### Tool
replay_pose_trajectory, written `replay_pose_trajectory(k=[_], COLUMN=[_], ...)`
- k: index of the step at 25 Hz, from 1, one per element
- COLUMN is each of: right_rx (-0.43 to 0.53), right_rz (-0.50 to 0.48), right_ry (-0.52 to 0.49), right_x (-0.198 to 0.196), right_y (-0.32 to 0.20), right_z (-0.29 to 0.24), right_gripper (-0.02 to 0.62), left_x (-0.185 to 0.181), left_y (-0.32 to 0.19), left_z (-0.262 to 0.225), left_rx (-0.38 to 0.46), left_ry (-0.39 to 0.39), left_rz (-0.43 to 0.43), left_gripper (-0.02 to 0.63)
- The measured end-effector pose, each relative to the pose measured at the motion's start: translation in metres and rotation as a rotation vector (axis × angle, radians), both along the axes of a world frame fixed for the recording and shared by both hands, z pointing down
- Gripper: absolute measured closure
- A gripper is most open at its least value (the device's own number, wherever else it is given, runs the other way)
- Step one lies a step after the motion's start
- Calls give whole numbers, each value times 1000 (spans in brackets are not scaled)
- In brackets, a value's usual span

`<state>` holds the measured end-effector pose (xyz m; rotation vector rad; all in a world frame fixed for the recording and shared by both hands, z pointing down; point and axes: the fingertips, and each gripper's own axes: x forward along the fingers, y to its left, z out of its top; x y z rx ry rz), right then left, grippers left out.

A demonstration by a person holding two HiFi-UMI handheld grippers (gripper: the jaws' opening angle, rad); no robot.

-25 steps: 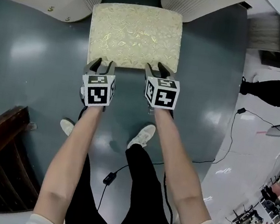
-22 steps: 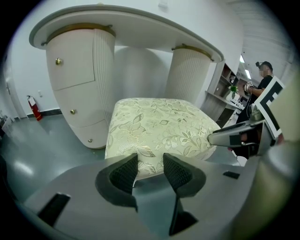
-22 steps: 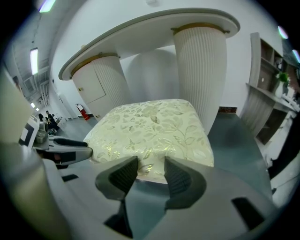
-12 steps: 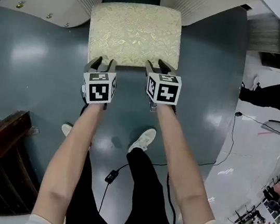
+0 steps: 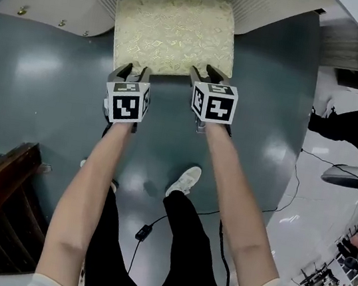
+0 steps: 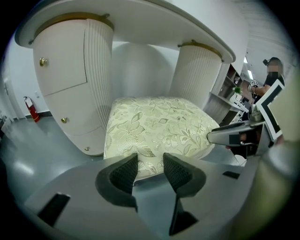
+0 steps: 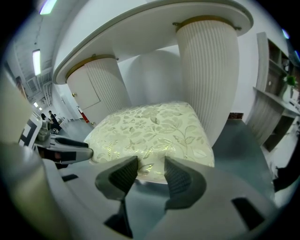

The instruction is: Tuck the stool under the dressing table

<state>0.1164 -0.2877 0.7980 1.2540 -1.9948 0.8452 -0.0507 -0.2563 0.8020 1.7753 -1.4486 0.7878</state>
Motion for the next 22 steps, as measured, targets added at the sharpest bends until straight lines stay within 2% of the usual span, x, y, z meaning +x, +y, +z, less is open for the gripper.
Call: replay_pose_trajectory(k=[7,22], right_rx=[32,-6], right_rz=[12,17], right_ry=[-11,-24], right_x=[-6,-19], right_y=[-16,-51], right_z=[0,3], right_gripper=[419,419], left_x=[-5,-18], left_y=[-19,-57], left_z=[0,4], left_rx=[14,-17], left_ry=[-15,-20], left_rz=[0,9], left_gripper=[443,443])
